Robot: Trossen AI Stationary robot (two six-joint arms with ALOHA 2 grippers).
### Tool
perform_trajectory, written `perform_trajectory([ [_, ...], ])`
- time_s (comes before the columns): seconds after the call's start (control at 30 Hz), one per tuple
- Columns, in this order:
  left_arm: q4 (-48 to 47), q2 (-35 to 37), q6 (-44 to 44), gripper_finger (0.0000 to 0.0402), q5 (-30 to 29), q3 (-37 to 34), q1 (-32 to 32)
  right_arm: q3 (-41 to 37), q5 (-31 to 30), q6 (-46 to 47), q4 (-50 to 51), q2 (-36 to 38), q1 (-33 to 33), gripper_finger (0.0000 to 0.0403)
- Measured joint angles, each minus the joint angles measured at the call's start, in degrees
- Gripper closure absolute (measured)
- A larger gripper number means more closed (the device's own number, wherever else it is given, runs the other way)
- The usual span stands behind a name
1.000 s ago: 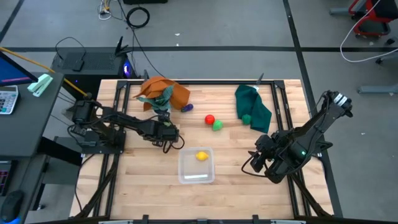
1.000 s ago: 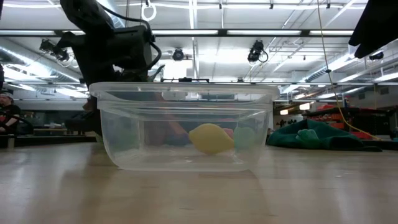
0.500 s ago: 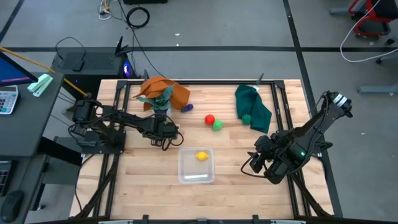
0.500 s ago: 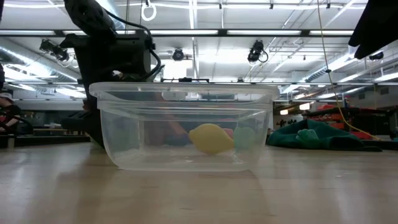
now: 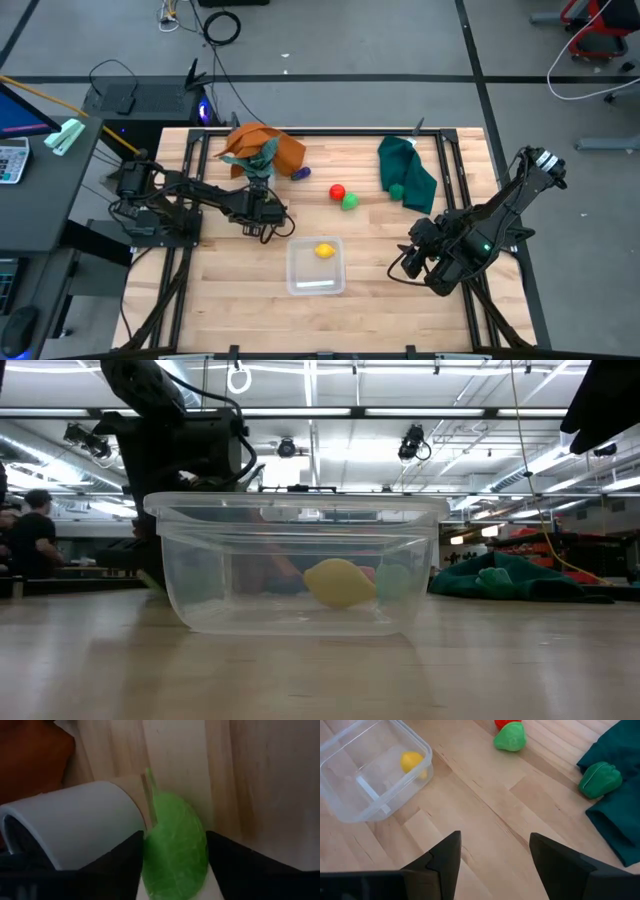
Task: Pick and placing Produce into tupperware
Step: Put the melon into the transparent bin
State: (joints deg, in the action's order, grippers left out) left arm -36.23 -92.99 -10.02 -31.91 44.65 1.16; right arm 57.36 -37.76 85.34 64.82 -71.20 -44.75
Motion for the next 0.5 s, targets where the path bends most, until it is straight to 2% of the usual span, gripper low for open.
perform_trajectory([
  [0.2, -0.42, -0.04, 2.31, 0.0222, 2.34, 1.07, 1.63, 0.0, 0.0, 0.0, 0.0, 0.0, 0.0, 0.0204],
  [0.5, -0.05, -0.04, 6.26, 0.0254, 3.83, 10.38, 4.67, 0.0, -0.02, 0.0, 0.0, 0.02, 0.0, 0.0204],
])
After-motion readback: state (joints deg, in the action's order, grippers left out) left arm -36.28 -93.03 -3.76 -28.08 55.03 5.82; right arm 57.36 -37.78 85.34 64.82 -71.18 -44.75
